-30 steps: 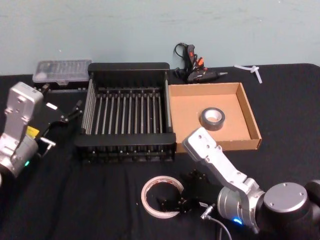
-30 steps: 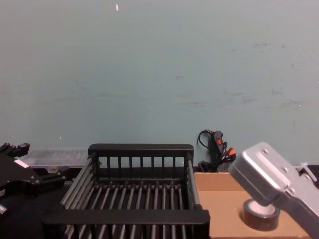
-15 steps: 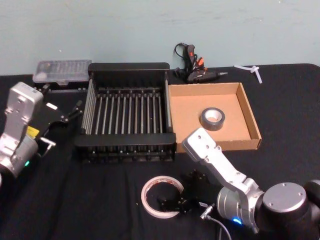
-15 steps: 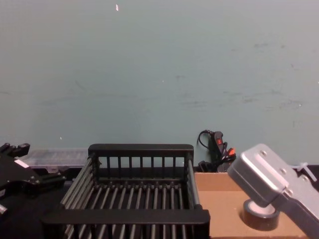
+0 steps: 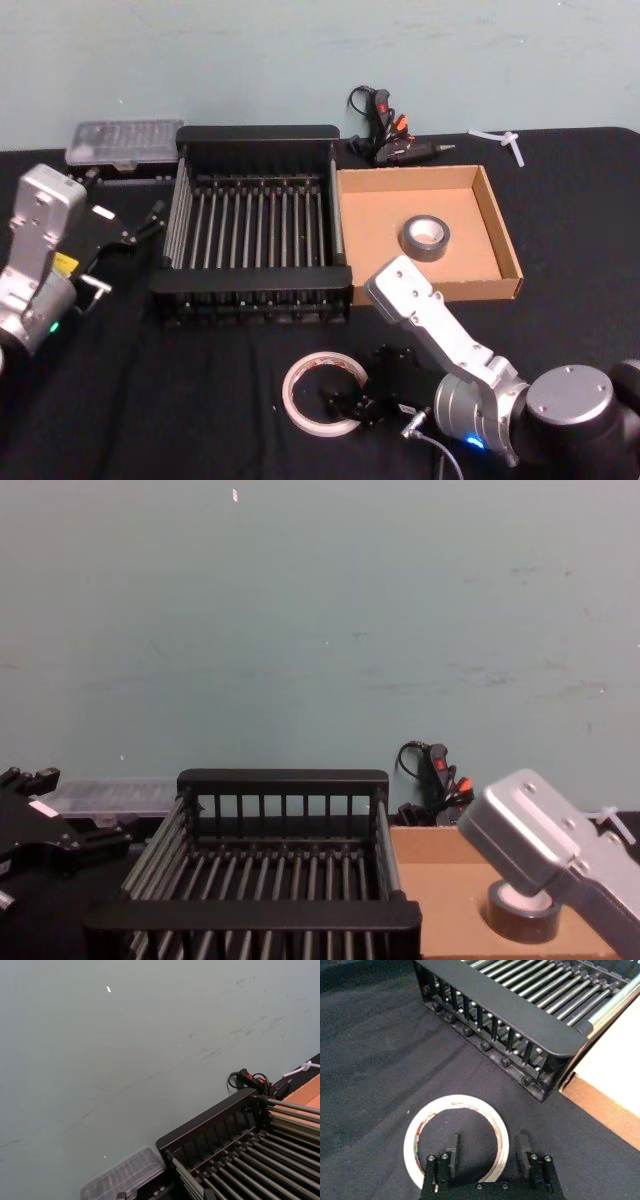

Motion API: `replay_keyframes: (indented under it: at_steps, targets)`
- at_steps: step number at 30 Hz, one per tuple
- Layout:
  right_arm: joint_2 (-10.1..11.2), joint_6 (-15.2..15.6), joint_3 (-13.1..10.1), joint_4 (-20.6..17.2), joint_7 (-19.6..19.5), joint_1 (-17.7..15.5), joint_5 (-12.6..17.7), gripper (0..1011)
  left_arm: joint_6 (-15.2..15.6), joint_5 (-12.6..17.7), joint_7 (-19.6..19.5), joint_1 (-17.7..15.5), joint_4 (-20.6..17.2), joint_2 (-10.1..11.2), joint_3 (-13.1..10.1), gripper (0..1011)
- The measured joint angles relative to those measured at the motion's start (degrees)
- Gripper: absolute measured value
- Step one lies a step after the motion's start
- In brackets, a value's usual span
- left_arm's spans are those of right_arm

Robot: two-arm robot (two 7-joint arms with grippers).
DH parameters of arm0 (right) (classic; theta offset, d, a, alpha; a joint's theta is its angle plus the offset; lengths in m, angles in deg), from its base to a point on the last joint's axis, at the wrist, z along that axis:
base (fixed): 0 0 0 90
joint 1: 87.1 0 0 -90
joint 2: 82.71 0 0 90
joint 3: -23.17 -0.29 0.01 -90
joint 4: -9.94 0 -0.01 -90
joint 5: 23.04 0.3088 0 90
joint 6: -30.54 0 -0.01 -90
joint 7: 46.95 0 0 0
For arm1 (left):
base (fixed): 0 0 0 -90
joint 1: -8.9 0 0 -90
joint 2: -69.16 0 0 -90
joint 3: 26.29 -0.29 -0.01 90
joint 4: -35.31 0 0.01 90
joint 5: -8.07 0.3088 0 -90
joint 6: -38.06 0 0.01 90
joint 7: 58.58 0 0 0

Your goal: Pick up the white tape and place it into the black box , Pick up the silver tape and place it into the brown box.

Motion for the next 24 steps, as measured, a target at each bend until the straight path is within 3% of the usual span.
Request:
replay_keyframes:
  at_steps: [19,24]
  targets:
    - [0.0,0.0,0.0,0.0,0.0,0.0,0.0,162,0.0,0.0,0.0,0.0,0.0,0.0,0.0,1001]
    - [0.0,0.0,0.0,0.0,0.0,0.0,0.0,98,0.0,0.0,0.0,0.0,0.0,0.0,0.0,1001]
